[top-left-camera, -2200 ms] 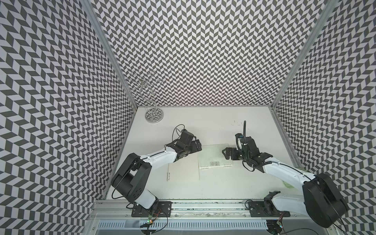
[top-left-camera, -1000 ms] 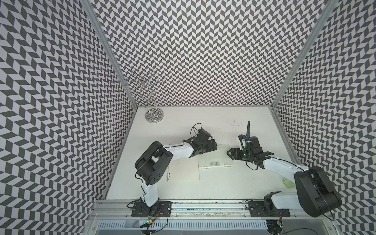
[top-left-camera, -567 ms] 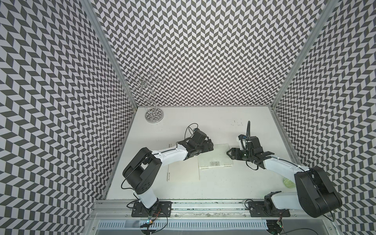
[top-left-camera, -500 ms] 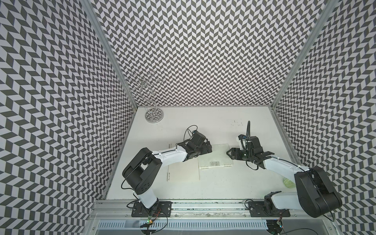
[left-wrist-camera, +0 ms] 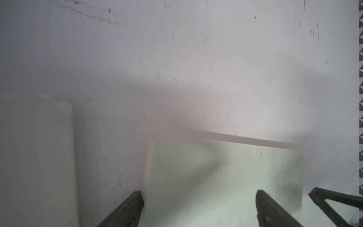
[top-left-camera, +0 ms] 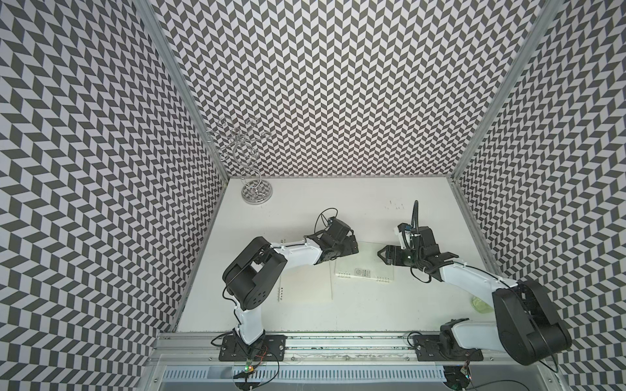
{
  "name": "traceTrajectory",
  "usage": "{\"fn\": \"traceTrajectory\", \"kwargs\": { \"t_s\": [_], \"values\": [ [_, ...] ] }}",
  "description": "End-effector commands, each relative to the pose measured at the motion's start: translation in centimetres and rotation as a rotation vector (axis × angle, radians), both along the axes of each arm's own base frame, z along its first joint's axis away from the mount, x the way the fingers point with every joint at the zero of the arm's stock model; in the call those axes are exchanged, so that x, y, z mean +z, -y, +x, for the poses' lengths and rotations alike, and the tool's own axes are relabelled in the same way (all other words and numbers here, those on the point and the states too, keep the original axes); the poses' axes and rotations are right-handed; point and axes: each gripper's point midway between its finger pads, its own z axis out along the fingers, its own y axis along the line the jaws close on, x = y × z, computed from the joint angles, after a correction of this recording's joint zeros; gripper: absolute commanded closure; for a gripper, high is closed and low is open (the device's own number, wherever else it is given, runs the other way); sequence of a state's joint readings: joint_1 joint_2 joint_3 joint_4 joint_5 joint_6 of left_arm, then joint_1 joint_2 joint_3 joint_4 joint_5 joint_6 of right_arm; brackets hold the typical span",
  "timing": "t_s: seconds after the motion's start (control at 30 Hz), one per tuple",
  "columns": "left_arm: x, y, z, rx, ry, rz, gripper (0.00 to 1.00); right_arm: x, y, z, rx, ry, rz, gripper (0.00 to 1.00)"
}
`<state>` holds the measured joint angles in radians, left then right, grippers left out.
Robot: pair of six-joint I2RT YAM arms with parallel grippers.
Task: Tear off pages from different notebooks
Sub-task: Adjust the notebook at the center of the board.
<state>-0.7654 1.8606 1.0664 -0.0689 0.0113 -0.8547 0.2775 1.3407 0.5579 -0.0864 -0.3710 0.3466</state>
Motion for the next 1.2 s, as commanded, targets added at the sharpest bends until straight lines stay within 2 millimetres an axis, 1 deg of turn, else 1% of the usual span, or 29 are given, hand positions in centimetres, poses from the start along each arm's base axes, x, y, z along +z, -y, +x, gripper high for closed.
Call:
{"fn": "traceTrajectory", "kwargs": {
  "t_s": [0.0,0.03,0.1,0.2,0.23,0.27,0.3,0.37,0.43,0.47,0.5,0.57,0.67,0.73,0.77,0.8,0.87,0.93,1.0,1.07,1.17],
  "values": [
    [-0.2,2.4,0.3,-0.064,-0.013,-0.051,0.09,0.2,0.4,0.0,-0.003,0.016,0.002,0.24],
    [0.1,3.0,0.8,-0.078,-0.001,-0.065,0.09,0.1,0.3,0.0,0.0,0.011,0.005,0.24],
    [1.5,4.0,2.3,-0.099,0.044,-0.097,0.09,0.1,0.2,-0.1,0.006,-0.001,0.017,0.25],
    [3.5,4.8,5.0,-0.121,0.1,-0.133,0.09,0.5,0.2,-0.3,-0.001,-0.006,0.023,0.25],
    [4.1,4.8,5.9,-0.124,0.108,-0.141,0.1,0.8,0.3,-0.4,-0.007,-0.002,0.017,0.24],
    [4.6,4.4,6.9,-0.119,0.112,-0.138,0.11,1.1,0.6,-0.3,-0.017,0.007,0.004,0.23],
    [5.3,3.5,7.8,-0.1,0.122,-0.128,0.11,1.5,1.0,0.0,-0.036,0.017,-0.014,0.22],
    [6.3,1.2,8.3,-0.059,0.138,-0.094,0.1,2.1,1.8,0.6,-0.073,0.034,-0.051,0.19],
    [7.9,-1.1,7.1,-0.018,0.148,-0.076,0.07,2.3,2.0,1.4,-0.086,0.051,-0.068,0.17],
    [8.6,-1.8,5.8,-0.007,0.15,-0.083,0.06,2.3,2.2,1.8,-0.091,0.051,-0.076,0.17],
    [8.5,-1.9,4.2,-0.011,0.14,-0.091,0.05,2.1,2.3,2.2,-0.088,0.047,-0.084,0.17],
    [8.8,-1.0,0.2,-0.037,0.121,-0.129,0.04,1.4,2.8,3.2,-0.09,0.018,-0.094,0.16],
    [7.5,0.3,-5.0,-0.041,0.025,-0.203,0.04,0.9,3.6,4.5,-0.109,0.001,-0.091,0.16],
    [6.9,1.2,-7.6,-0.021,-0.012,-0.272,0.04,0.6,4.2,5.3,-0.131,-0.003,-0.102,0.16],
    [6.9,1.9,-8.9,-0.027,-0.019,-0.309,0.04,0.4,4.3,5.6,-0.129,-0.007,-0.102,0.16],
    [6.5,2.5,-9.7,-0.025,-0.033,-0.321,0.03,0.2,4.3,5.8,-0.123,-0.013,-0.099,0.16],
    [5.7,3.9,-10.7,-0.039,-0.055,-0.316,0.03,-0.4,3.7,5.7,-0.1,-0.037,-0.08,0.18],
    [5.0,4.7,-10.8,-0.049,-0.077,-0.305,0.03,-0.6,3.0,5.3,-0.074,-0.056,-0.039,0.2],
    [4.6,5.3,-10.7,-0.058,-0.08,-0.31,0.03,-0.8,2.7,4.5,-0.066,-0.069,-0.019,0.21],
    [3.9,5.5,-10.0,-0.057,-0.076,-0.295,0.03,-0.9,2.6,3.8,-0.064,-0.076,-0.009,0.21],
    [2.7,5.6,-8.1,-0.056,-0.073,-0.266,0.03,-1.1,2.4,2.5,-0.061,-0.096,0.021,0.24]
  ]
}}
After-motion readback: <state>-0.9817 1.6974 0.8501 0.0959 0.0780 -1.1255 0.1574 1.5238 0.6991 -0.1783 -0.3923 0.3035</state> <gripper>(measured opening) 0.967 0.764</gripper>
